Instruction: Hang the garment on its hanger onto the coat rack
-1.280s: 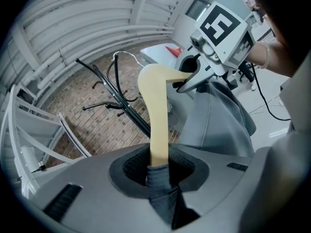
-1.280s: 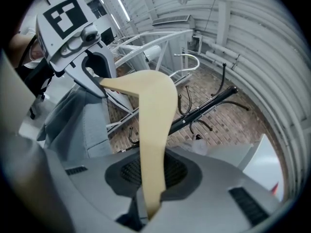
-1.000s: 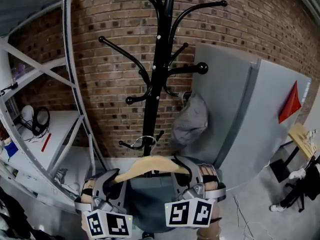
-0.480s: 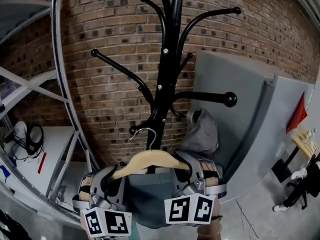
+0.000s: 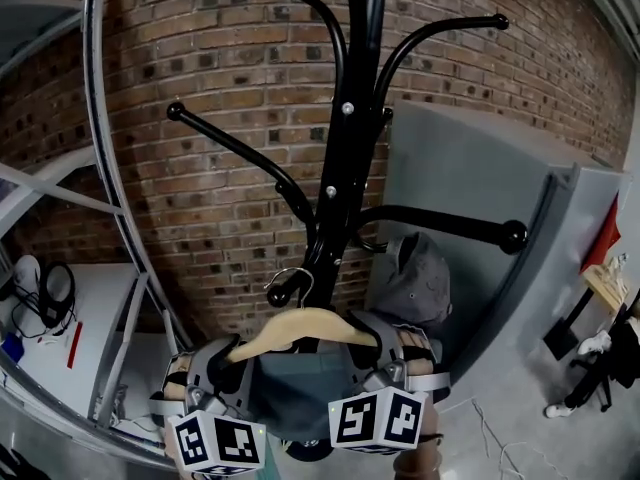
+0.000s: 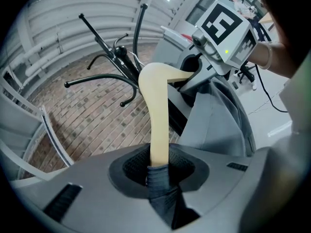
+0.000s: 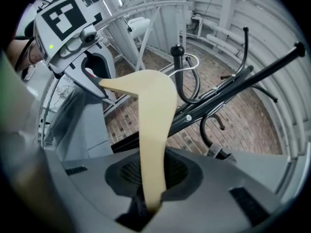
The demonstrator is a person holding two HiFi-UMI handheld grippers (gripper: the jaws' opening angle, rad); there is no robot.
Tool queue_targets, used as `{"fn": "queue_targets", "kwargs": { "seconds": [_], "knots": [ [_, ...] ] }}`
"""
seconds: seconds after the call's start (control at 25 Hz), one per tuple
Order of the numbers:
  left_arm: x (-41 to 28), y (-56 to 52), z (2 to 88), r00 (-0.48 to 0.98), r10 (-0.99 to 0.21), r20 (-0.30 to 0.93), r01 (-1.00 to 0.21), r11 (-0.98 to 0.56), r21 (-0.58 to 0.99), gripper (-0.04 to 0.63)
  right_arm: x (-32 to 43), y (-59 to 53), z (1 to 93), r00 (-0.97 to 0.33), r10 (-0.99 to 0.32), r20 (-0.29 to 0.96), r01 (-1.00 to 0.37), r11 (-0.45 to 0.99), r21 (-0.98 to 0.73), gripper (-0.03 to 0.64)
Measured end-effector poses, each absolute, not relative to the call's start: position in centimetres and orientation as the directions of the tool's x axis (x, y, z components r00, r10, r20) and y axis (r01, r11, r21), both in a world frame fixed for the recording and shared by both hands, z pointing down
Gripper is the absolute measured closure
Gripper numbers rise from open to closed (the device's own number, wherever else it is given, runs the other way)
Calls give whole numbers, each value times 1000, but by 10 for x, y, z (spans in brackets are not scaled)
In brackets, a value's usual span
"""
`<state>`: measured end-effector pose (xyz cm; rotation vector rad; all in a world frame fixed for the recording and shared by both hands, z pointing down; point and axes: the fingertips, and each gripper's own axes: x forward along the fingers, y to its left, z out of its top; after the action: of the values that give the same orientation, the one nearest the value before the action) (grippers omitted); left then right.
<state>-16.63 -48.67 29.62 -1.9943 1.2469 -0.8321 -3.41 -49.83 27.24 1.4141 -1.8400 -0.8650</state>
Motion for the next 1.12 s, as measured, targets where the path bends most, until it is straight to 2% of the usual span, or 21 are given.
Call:
{"fn": "queue_targets", "kwargs": {
  "seconds": [0.48, 1.0, 1.12],
  "knots": [
    [-166, -515, 333, 367, -895, 253, -504, -420, -754, 505, -32, -522, 307, -171, -968, 184, -541, 249, 803, 558],
    [-155, -529, 333, 381, -904, 194, -507, -380, -773, 505, -22, -531, 316, -143, -971, 193, -562, 240, 791, 558],
    [-155, -531, 331, 380, -911, 162, -521, -355, -776, 505, -26, -529, 315, -170, -968, 185, -577, 250, 778, 558]
  ]
}}
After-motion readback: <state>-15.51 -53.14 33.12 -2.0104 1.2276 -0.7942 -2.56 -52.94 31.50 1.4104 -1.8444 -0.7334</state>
